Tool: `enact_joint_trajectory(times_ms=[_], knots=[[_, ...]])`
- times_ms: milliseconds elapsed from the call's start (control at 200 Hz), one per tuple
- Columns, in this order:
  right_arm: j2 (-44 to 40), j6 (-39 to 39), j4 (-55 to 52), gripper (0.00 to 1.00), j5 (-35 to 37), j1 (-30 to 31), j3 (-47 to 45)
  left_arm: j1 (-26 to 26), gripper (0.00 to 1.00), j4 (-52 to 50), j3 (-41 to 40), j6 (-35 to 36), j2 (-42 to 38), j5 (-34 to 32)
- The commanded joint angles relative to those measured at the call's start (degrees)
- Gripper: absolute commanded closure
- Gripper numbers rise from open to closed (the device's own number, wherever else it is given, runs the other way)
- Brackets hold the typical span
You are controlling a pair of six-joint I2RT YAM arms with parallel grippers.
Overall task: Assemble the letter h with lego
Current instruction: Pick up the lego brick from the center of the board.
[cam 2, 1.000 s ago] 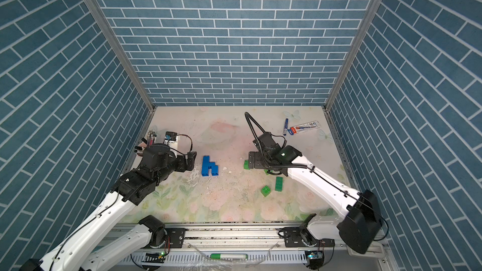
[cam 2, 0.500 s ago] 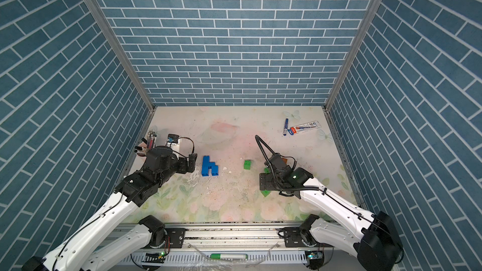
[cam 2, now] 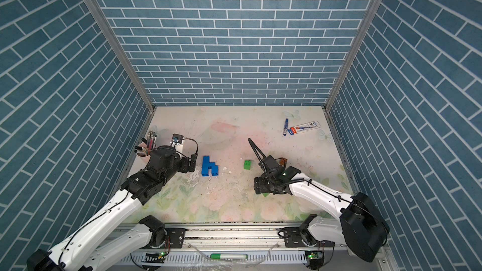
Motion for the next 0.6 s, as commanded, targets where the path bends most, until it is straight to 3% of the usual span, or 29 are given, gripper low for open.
enact_joint_trajectory(times_ms=[0,170,595], knots=[[1.51,-0.13,1.35,0.21,0.32,1.71,1.26,0.34,0.01,1.37,0.17,2.03,0.49,0.61],[4.32,-0.69,0.90,0.23,2.75,4.45,2.59,0.29,0.01,0.98,0.34,1.34,-1.07,2.40],[9.50,-3.21,-4.64,0.33,6.56,4.80,6.41,0.07,0.01,0.44,-0.73,0.86,-5.51,2.86]])
